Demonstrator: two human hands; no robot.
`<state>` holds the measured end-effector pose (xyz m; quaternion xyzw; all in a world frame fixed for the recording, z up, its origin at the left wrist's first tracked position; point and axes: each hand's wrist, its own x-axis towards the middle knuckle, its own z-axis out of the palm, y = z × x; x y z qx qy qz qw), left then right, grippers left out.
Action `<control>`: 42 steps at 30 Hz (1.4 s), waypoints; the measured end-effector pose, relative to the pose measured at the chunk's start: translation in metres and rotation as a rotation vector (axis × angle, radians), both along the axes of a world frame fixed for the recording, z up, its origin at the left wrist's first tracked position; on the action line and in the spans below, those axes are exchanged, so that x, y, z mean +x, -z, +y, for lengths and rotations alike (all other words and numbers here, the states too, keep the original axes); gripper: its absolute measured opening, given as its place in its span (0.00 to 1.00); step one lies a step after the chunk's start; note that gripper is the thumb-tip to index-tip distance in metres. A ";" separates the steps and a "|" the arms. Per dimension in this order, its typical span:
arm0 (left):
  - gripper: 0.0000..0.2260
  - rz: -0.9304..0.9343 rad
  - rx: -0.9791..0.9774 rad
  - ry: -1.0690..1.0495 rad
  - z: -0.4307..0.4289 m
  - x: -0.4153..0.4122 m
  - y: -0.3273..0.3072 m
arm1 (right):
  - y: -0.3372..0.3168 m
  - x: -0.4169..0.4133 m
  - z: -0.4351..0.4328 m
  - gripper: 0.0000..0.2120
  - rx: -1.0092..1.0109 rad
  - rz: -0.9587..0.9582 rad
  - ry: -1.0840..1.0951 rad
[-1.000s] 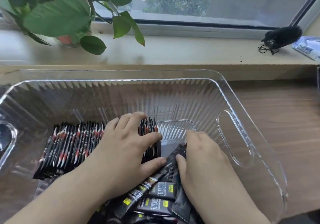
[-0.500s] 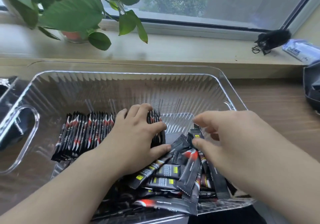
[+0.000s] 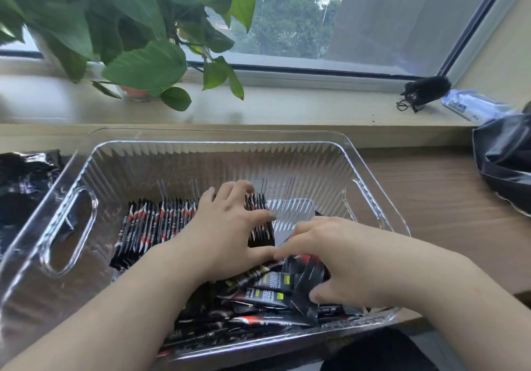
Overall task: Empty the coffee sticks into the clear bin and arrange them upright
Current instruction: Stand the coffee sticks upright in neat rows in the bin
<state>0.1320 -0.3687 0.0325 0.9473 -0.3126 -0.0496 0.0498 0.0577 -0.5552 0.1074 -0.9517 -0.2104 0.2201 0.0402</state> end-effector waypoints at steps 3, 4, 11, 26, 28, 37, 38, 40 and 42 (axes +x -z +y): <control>0.30 -0.036 0.014 -0.004 -0.001 0.003 0.000 | 0.002 0.002 -0.001 0.31 0.029 0.011 0.035; 0.29 -0.044 0.009 -0.001 -0.001 0.004 0.001 | 0.003 0.003 -0.001 0.30 0.025 0.023 0.039; 0.30 -0.040 -0.028 0.009 0.000 0.004 -0.001 | 0.002 0.008 0.003 0.23 -0.002 0.066 0.024; 0.29 -0.015 -0.020 0.045 0.006 0.001 -0.005 | -0.012 -0.004 0.003 0.07 0.067 0.013 0.056; 0.29 -0.010 -0.016 0.045 0.006 0.000 -0.007 | -0.013 -0.006 0.001 0.06 0.092 -0.016 0.066; 0.33 -0.042 -0.062 0.035 0.010 -0.001 -0.011 | -0.027 -0.011 -0.002 0.05 0.574 -0.144 0.370; 0.31 -0.051 -0.074 0.033 0.010 0.000 -0.012 | -0.030 -0.010 0.000 0.05 0.676 -0.140 0.430; 0.26 -0.068 -0.110 0.025 0.013 0.000 -0.013 | -0.033 -0.007 0.003 0.05 0.853 -0.168 0.544; 0.22 -0.097 -0.202 0.009 0.015 0.000 -0.016 | -0.031 0.001 0.006 0.05 0.975 -0.215 0.661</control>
